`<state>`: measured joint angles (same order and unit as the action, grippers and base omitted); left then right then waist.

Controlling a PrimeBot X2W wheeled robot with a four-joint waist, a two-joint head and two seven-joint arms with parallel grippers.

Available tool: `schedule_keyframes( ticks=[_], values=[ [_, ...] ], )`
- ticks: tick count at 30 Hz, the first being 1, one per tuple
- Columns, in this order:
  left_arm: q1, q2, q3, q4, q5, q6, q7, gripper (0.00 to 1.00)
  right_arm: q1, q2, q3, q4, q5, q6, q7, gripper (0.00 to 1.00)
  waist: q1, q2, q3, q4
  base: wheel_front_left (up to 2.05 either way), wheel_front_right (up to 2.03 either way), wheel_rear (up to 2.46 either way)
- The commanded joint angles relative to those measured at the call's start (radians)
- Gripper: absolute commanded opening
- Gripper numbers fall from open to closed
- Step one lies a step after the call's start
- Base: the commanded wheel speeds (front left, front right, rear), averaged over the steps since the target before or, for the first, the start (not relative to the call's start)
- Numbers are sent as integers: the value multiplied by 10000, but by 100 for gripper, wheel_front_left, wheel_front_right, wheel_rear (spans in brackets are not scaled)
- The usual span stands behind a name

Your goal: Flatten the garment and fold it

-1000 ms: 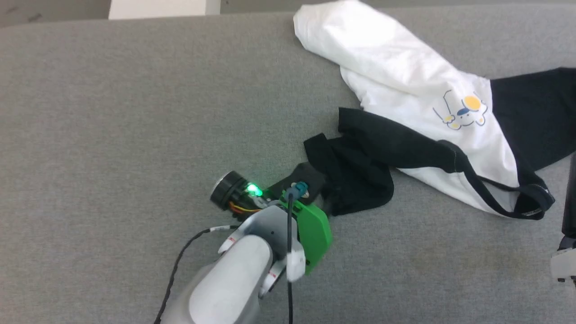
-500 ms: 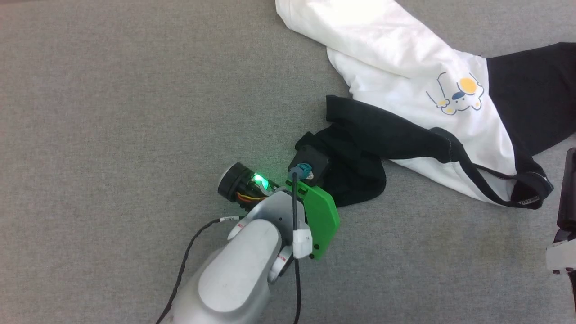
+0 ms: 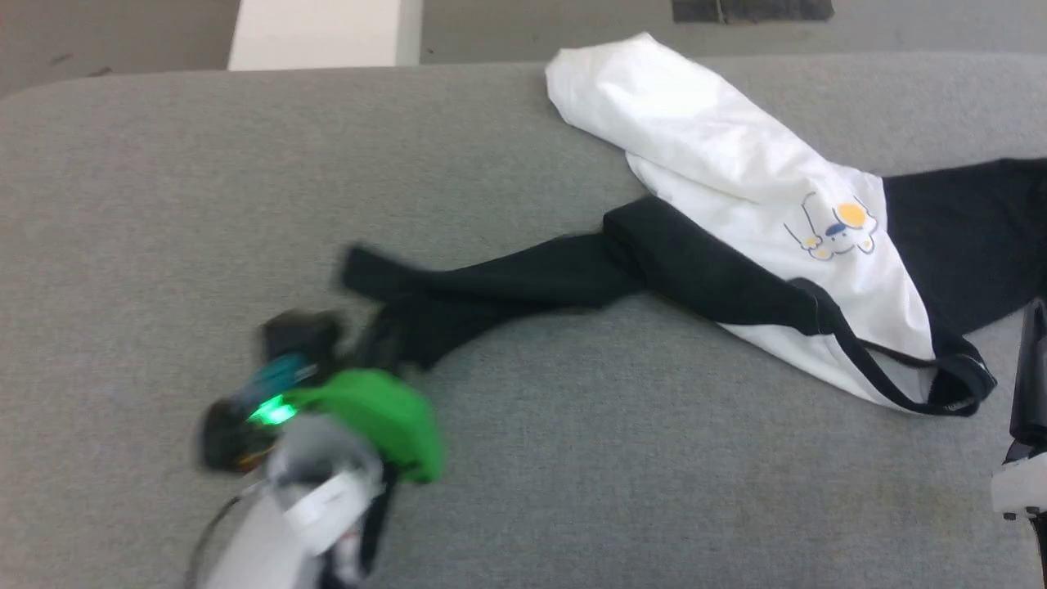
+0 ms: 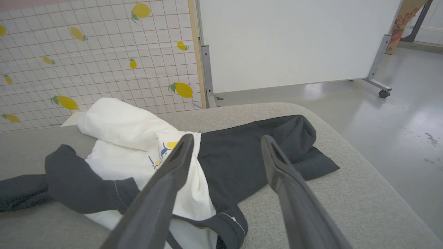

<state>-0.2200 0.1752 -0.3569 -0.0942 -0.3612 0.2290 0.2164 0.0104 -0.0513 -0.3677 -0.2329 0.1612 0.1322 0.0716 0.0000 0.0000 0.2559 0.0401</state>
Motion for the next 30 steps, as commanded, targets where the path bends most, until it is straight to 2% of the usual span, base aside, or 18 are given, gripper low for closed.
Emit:
schedule_keyframes(
  ticks=[1,4,8,11,14,15,16,17,20,23,27,30],
  values=[
    [651,377,420,-556,-102,353,81,0,108,10,11,-18,43,-15,48,100,0,0,-508,513,0,0,0],
    [1926,822,1481,-1850,-306,1056,20,0,228,10,-7,-74,52,-15,118,100,0,0,-582,691,0,0,0],
    [3534,1113,2655,-2522,-589,1670,-204,0,379,10,-16,-101,60,-15,207,100,0,0,-642,882,0,0,0],
    [4417,1214,3155,-2395,-641,1909,-412,0,458,10,-15,-100,56,-15,243,100,0,0,-687,976,0,0,0],
    [4830,1015,3389,-2075,-843,1976,-768,0,536,10,-14,-91,29,-15,293,100,0,0,-740,1080,0,0,0],
    [4857,960,3394,-1954,-892,1937,-886,27,556,10,-3,-84,18,-15,310,100,0,0,-765,1100,0,0,0],
    [4858,915,3340,-1827,-921,1857,-1004,84,571,10,17,-84,6,-15,335,100,0,0,-776,1112,0,0,0],
    [4816,848,3304,-1767,-984,1788,-1101,100,574,10,29,-85,0,-15,350,100,0,0,-785,1121,0,0,0],
    [4494,617,3258,-1889,-1301,1512,-1431,100,586,11,55,-94,-15,-15,401,100,0,0,-837,1144,0,0,0],
    [4152,693,3279,-2564,-1401,1245,-1641,100,605,11,107,-129,-25,-15,434,100,0,0,-840,1110,0,0,0],
    [3446,1111,3117,-3856,-1076,915,-1708,100,601,11,158,-199,-37,-15,473,100,0,0,-713,1012,0,0,0],
    [2600,1464,2529,-4122,-743,506,-1368,100,532,11,210,-226,-28,-15,493,100,0,0,-514,904,0,0,0]
  ],
)
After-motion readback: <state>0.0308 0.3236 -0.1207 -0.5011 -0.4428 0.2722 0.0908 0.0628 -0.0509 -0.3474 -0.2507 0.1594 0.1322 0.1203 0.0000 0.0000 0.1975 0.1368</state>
